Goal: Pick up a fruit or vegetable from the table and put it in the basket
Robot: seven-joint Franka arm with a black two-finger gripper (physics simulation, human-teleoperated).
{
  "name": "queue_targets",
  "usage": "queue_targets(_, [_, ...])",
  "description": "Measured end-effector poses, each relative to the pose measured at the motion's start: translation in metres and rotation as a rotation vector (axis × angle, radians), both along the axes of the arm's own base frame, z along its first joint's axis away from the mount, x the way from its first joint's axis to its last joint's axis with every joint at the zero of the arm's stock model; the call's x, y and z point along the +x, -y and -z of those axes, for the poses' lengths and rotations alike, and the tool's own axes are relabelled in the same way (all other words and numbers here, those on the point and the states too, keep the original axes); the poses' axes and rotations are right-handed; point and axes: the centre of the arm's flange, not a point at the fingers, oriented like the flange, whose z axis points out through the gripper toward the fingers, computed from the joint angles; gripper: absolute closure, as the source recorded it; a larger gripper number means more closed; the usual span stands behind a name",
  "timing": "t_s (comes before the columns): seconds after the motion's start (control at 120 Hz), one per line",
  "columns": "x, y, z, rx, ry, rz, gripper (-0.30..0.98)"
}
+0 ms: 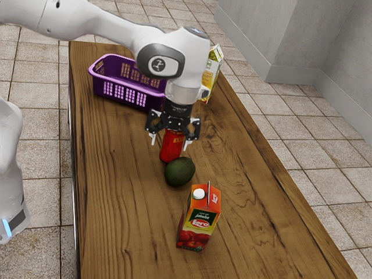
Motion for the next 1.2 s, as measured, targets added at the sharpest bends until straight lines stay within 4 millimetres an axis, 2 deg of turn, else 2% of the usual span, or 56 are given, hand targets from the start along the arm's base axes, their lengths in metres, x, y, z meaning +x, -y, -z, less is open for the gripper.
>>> queue_targets(0.192, [0.0,-0.005,0.006,-0.014,-0.004,0.052,0.0])
queue_targets(0.775, [0.005,-0.002,0.013,-0.019,0.015,0.165,0.0])
queue_targets(1.2, [0.017,0.02,0.025,-0.018,0.038,0.239,0.0])
